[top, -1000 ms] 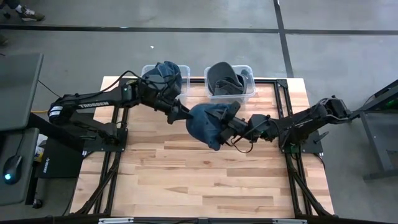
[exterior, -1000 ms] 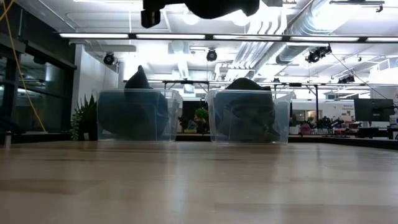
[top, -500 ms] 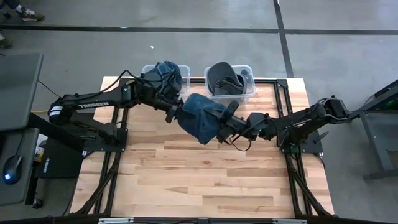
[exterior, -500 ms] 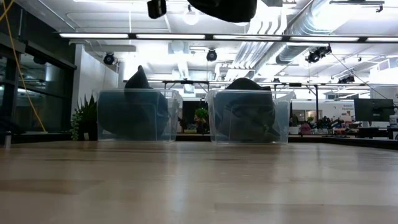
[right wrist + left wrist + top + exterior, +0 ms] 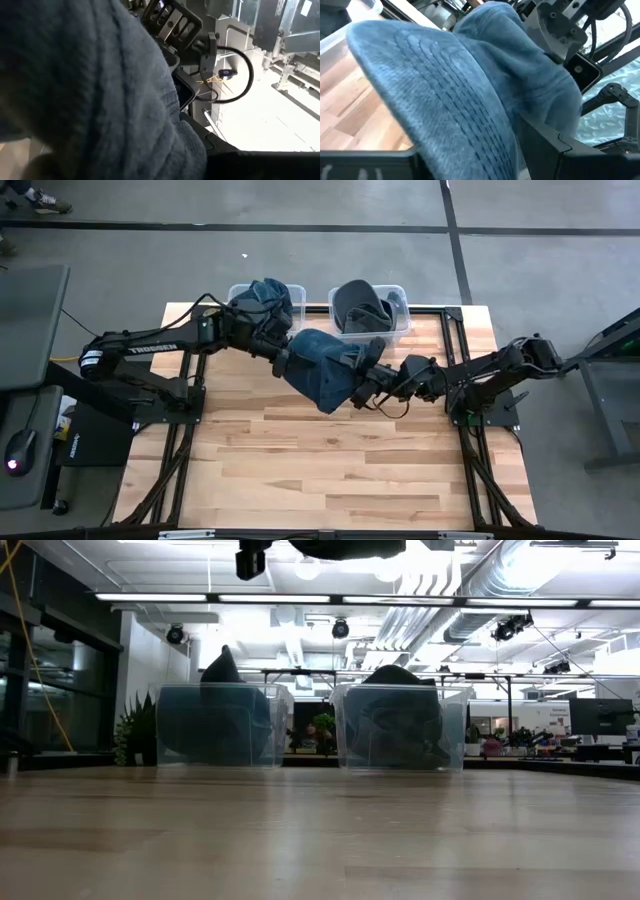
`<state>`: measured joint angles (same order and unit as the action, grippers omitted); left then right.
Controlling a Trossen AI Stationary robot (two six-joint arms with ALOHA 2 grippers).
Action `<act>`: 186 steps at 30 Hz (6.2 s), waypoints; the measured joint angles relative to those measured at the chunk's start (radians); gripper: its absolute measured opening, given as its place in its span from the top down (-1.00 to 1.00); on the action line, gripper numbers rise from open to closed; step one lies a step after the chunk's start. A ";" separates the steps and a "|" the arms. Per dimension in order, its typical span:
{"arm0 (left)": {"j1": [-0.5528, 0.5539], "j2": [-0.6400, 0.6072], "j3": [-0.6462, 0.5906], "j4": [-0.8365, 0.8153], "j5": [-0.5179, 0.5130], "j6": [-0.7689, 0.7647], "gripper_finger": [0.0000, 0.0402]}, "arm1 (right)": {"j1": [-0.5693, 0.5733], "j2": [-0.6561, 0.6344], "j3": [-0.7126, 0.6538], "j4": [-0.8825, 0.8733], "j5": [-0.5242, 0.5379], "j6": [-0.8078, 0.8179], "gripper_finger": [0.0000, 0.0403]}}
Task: Pick & Place hat
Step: Put the blue cap into the left transparent bin
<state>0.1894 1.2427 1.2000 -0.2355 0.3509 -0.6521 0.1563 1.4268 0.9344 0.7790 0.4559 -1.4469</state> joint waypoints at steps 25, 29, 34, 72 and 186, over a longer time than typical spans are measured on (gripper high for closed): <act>0.000 -0.001 0.000 -0.053 -0.096 0.145 0.97 | -0.043 0.000 0.000 -0.044 -0.002 0.165 0.83; 0.000 -0.001 0.000 -0.055 -0.097 0.147 0.97 | -0.031 0.000 0.000 -0.042 0.042 0.168 0.61; 0.000 -0.009 0.000 -0.059 -0.097 0.150 0.97 | 0.015 0.000 0.000 -0.074 0.217 0.211 0.27; 0.001 -0.145 0.000 -0.215 -0.509 0.211 0.97 | 0.106 -0.030 0.001 -0.182 0.994 0.453 -0.19; 0.352 0.046 0.000 -0.524 -0.820 0.217 -0.19 | 0.105 -0.028 0.000 -1.104 0.677 1.491 -0.18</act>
<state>0.5410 1.2885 1.1995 -0.7598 -0.4688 -0.4356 0.2615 1.3987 0.9348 -0.3252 1.1332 0.0444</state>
